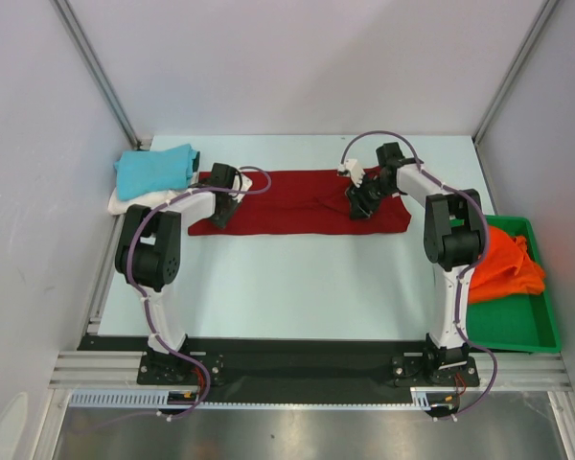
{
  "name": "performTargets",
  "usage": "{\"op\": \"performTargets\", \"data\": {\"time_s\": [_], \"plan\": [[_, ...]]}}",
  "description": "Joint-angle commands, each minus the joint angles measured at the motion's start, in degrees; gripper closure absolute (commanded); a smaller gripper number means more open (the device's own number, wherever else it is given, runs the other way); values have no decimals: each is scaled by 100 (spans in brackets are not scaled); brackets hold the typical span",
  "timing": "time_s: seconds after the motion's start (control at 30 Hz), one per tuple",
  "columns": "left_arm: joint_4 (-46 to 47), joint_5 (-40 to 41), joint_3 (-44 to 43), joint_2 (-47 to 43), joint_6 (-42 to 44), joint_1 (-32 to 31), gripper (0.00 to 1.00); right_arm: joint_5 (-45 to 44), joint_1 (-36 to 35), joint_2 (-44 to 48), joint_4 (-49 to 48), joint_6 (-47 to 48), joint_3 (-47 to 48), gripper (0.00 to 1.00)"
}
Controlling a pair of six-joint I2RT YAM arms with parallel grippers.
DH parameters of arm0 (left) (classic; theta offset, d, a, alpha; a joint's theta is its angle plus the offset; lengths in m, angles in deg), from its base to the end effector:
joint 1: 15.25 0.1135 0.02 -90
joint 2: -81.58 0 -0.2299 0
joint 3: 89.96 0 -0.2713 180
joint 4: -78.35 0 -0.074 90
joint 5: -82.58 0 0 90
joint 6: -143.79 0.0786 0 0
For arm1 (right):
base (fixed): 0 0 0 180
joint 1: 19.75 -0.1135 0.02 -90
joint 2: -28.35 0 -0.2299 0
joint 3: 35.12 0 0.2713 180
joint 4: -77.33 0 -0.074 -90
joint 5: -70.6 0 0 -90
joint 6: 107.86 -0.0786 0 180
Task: Fold and stack the t-shirts
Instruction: Fold the tshirt
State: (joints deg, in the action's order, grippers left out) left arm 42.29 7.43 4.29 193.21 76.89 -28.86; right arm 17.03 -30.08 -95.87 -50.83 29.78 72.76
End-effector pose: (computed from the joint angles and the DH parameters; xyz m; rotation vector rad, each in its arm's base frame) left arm 0.4123 -0.0791 0.0764 0.7520 2.5403 0.3986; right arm 0.4448 0.1285 0.0999 -1.3585 2.1231 0.6292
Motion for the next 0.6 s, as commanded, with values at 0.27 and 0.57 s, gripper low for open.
{"op": "performTargets", "data": {"time_s": [0.27,0.57], "plan": [[88,18,213,131,11,-10,59,-127,-31,-216,-383,-123,280,65],[167,27,345,69,2,-10,59,-188,-57,-172,-471,-202,447,68]]}}
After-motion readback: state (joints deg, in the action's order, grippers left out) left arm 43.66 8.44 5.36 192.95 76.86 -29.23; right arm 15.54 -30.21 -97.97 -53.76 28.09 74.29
